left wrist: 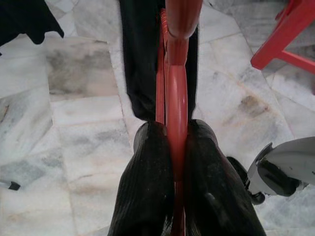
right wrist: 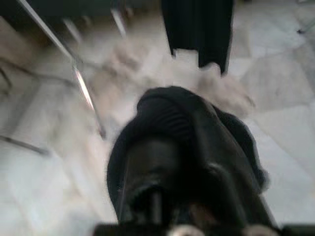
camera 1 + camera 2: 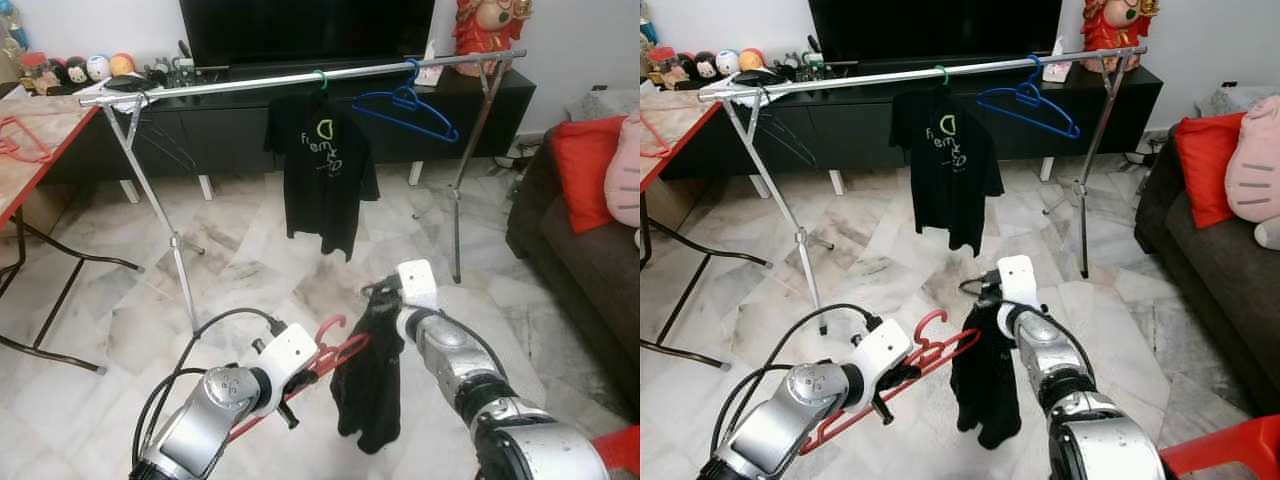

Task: Hang hanger

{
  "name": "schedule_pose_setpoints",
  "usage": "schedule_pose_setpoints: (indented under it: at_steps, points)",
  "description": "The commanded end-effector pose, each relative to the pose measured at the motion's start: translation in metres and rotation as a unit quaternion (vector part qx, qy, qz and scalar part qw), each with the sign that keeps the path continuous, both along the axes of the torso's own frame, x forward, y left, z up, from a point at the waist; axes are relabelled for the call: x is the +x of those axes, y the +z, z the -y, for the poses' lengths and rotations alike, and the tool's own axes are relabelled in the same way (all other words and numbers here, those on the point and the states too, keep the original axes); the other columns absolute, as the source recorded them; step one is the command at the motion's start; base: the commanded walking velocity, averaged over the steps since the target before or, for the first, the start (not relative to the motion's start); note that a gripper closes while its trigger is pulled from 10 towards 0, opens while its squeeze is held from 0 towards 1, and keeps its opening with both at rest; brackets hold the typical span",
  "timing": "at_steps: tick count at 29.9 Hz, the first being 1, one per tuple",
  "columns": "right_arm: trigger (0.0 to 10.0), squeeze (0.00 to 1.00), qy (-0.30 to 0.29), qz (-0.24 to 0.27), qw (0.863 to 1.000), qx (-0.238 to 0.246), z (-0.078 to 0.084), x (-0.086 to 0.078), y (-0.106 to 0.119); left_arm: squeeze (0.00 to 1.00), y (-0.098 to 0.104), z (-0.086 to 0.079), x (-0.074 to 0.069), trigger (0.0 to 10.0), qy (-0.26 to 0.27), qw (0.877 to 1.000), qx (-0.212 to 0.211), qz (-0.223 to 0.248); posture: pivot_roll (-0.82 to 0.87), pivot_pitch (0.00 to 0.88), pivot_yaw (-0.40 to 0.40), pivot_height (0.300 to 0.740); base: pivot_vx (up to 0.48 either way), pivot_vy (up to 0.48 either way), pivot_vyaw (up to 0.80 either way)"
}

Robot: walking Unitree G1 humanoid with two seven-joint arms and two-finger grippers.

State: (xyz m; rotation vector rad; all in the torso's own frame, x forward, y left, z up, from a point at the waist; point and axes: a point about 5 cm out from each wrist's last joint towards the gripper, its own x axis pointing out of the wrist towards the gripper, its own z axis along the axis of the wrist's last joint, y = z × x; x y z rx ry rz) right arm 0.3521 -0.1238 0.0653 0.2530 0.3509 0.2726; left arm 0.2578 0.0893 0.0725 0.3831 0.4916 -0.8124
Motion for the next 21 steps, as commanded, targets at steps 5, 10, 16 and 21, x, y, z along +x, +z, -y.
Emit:
schedule_pose_setpoints:
  at_steps: [5, 10, 16, 21]
  points:
    - [10.0, 0.00, 0.013, 0.039, 0.998, 0.051, -0.008, -0.002, 0.006, 0.00, 0.005, 0.001, 0.007, 10.0, 0.016, 0.999, -0.022, 0.017, 0.03, 0.000, -0.002, 0.740, 0.000, 0.000, 0.00]
    - [10.0, 0.00, 0.003, 0.055, 0.995, 0.078, -0.007, -0.004, 0.007, 0.00, 0.011, -0.001, 0.016, 10.0, 0.047, 0.998, -0.032, 0.040, 0.03, 0.000, -0.002, 0.740, 0.000, 0.000, 0.00]
    - [10.0, 0.00, -0.036, 0.056, 0.994, 0.083, 0.001, -0.008, 0.002, 0.00, 0.023, -0.007, 0.030, 10.0, 0.100, 0.991, -0.057, 0.074, 0.03, 0.000, -0.003, 0.740, 0.000, 0.000, 0.00]
    - [10.0, 0.00, -0.035, 0.051, 0.988, 0.143, -0.002, -0.010, 0.002, 0.00, 0.023, -0.005, 0.027, 10.0, 0.092, 0.991, -0.078, 0.057, 0.02, 0.000, -0.001, 0.740, 0.000, 0.000, 0.00]
